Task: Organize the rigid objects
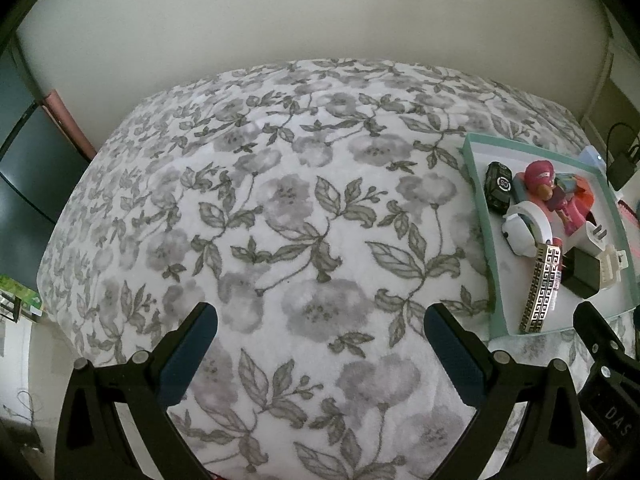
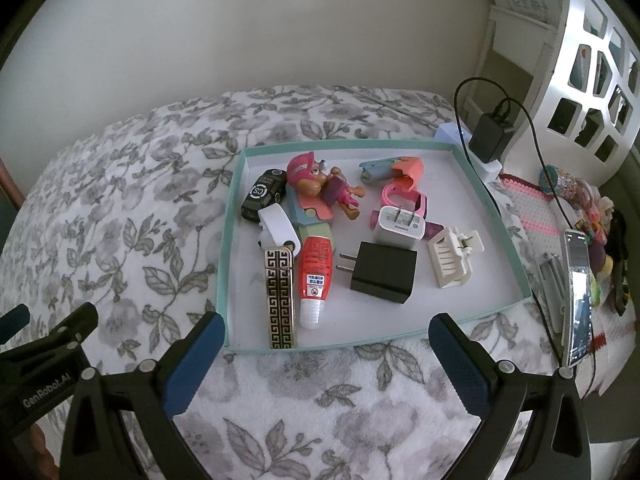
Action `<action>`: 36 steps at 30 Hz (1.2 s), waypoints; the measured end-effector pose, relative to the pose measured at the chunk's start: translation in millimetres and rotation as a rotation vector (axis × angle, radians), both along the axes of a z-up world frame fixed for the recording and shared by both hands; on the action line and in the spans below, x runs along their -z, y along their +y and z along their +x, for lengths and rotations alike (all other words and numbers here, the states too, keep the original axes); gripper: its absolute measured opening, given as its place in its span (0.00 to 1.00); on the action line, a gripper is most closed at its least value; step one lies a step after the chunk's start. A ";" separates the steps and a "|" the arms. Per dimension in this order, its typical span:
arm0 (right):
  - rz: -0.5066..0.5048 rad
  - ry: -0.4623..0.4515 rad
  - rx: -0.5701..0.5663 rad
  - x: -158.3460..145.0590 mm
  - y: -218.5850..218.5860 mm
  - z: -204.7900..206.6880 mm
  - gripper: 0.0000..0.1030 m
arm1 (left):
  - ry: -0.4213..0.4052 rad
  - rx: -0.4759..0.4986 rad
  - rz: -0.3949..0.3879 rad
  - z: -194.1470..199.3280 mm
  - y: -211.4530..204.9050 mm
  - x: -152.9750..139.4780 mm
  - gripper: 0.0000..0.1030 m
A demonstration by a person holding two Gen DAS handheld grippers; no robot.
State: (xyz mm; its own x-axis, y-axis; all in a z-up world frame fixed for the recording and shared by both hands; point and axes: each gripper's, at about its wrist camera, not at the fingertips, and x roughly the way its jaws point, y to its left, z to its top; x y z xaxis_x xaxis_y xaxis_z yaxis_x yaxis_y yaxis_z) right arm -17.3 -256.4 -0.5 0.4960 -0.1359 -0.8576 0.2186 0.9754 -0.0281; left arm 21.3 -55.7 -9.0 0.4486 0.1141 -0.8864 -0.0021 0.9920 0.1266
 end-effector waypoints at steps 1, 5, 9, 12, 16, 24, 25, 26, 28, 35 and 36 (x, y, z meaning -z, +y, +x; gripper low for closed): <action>-0.001 0.000 -0.002 0.2 -0.5 0.1 1.00 | 0.000 0.000 0.001 0.0 -0.2 0.0 1.00; 0.000 0.001 -0.001 0.2 0.9 0.3 1.00 | 0.000 0.001 0.002 -0.1 0.0 0.3 1.00; -0.001 0.001 -0.003 0.4 0.8 0.4 1.00 | 0.000 0.002 0.003 -0.2 -0.4 0.2 1.00; 0.000 0.003 -0.002 0.4 1.2 0.6 1.00 | 0.001 0.001 0.001 0.1 0.0 0.4 1.00; -0.001 0.003 -0.005 0.8 0.6 1.1 1.00 | 0.001 0.000 0.001 -0.4 -1.0 0.3 1.00; -0.002 0.008 -0.009 1.5 0.6 1.0 1.00 | 0.003 -0.001 -0.004 0.0 0.0 0.6 1.00; -0.003 0.008 -0.011 1.8 0.2 1.3 1.00 | 0.004 -0.001 -0.006 0.0 -0.4 0.8 1.00; -0.003 0.008 -0.011 1.9 0.4 1.9 1.00 | 0.006 -0.001 -0.008 0.1 -0.4 1.2 1.00; -0.003 0.007 -0.011 2.0 0.4 1.5 1.00 | 0.008 -0.001 -0.008 0.1 -0.7 1.8 1.00; -0.003 0.011 -0.013 1.8 0.4 2.2 1.00 | 0.006 0.001 -0.005 0.1 -1.3 1.9 1.00; -0.003 0.011 -0.013 2.0 0.2 2.1 1.00 | 0.006 0.000 -0.005 0.2 -1.2 2.2 1.00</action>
